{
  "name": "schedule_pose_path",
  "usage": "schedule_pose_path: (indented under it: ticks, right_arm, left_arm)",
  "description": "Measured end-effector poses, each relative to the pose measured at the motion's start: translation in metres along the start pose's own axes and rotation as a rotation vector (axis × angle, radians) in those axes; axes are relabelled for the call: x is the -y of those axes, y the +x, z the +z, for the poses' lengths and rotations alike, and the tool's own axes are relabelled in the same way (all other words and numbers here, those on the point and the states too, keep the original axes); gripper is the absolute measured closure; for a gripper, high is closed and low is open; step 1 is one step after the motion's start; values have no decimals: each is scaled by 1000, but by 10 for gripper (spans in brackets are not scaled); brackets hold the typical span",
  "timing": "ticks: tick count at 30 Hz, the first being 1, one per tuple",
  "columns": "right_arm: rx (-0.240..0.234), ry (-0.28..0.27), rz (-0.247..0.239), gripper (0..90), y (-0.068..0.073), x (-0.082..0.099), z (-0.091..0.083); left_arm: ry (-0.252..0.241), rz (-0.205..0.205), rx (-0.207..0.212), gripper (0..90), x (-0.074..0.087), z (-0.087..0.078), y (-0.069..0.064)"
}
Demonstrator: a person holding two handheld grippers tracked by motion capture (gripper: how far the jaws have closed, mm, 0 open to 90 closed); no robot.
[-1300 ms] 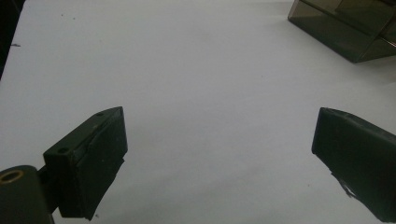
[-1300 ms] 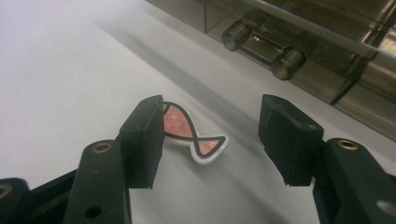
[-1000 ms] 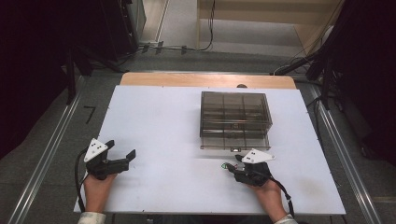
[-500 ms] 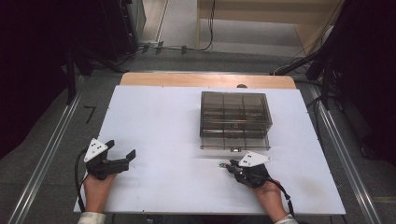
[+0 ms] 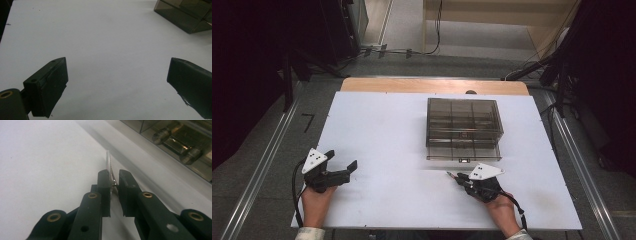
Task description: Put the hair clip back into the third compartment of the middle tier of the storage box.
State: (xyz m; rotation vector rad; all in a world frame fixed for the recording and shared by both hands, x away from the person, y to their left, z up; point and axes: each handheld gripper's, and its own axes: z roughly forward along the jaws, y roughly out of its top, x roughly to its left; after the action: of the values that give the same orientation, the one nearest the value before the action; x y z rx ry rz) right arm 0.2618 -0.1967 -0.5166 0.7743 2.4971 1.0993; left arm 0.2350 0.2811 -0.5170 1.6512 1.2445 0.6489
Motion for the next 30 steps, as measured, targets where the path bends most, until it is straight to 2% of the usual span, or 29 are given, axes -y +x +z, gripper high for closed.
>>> schedule_pose_path:
  ticks: [11, 15, 23, 30]
  right_arm:
    - [-19, -28, 16, 780, -1, 0, -4]
    - [-11, -49, 11, 780, -1, 0, -8]
    - [-14, -95, 42, 780, -9, 0, -19]
    - [6, -125, 63, 780, -17, 0, -29]
  left_arm:
    - [0, 0, -1, 41, 0, 0, 0]
    - [1, 0, -1, 41, 0, 0, 0]
    - [1, 1, -1, 40, 0, 0, 0]
    - [1, 0, -1, 41, 0, 0, 0]
